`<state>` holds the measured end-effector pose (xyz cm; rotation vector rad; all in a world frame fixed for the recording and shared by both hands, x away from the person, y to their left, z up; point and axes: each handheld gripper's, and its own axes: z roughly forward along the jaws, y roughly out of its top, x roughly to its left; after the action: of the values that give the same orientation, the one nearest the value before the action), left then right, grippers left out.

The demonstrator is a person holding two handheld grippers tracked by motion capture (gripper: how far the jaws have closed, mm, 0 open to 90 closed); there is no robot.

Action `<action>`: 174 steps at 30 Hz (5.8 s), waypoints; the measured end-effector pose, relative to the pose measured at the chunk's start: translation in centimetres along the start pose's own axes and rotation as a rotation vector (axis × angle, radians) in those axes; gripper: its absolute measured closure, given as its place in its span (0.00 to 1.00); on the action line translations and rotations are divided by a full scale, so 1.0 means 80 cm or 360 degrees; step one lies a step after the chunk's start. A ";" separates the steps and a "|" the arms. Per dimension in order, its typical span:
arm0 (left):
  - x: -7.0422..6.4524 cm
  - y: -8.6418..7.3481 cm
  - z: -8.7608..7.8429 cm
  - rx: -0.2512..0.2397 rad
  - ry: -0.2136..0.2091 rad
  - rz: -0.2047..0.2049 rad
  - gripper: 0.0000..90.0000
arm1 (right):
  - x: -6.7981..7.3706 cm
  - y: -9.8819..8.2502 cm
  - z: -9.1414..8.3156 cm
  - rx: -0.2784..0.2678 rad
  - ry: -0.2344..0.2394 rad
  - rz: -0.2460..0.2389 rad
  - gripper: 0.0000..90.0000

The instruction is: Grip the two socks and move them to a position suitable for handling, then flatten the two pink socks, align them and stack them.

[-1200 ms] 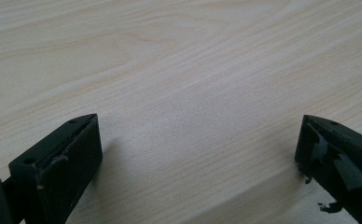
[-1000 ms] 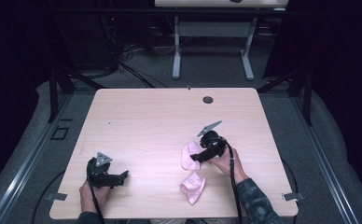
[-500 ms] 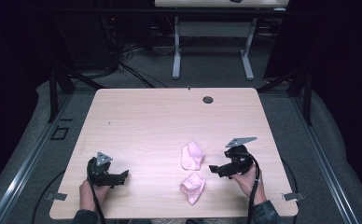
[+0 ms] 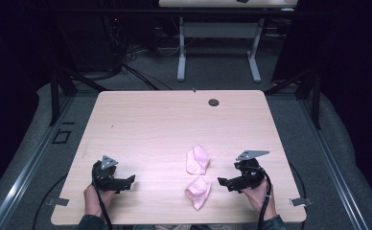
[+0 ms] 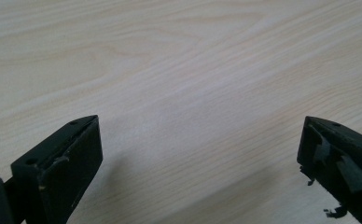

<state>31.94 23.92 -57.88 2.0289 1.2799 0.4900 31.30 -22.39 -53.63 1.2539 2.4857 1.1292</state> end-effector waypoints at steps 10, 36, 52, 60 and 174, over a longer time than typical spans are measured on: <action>-0.041 0.035 -0.018 -0.0121 -0.0134 0.0094 0.00 | 0.011 -0.007 -0.001 -0.0008 -0.0010 -0.0013 0.05; -0.195 0.093 -0.019 -0.0065 -0.0500 0.0508 0.04 | 0.023 -0.013 -0.002 0.0020 0.0008 -0.0022 0.10; -0.270 0.088 0.032 0.0207 -0.0642 0.0830 0.42 | 0.021 -0.030 0.003 0.0047 0.0019 0.0063 0.17; -0.274 0.079 0.045 0.0259 -0.0632 0.0838 0.72 | 0.028 -0.032 0.008 0.0029 0.0093 0.0089 0.33; -0.182 0.040 0.030 0.0127 -0.0626 -0.0032 0.68 | 0.029 -0.022 0.019 0.0301 -0.0073 -0.0081 0.69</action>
<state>29.02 9.17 -56.72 2.0468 1.0898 0.0233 29.30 -20.50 -55.44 1.2383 2.6243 0.8610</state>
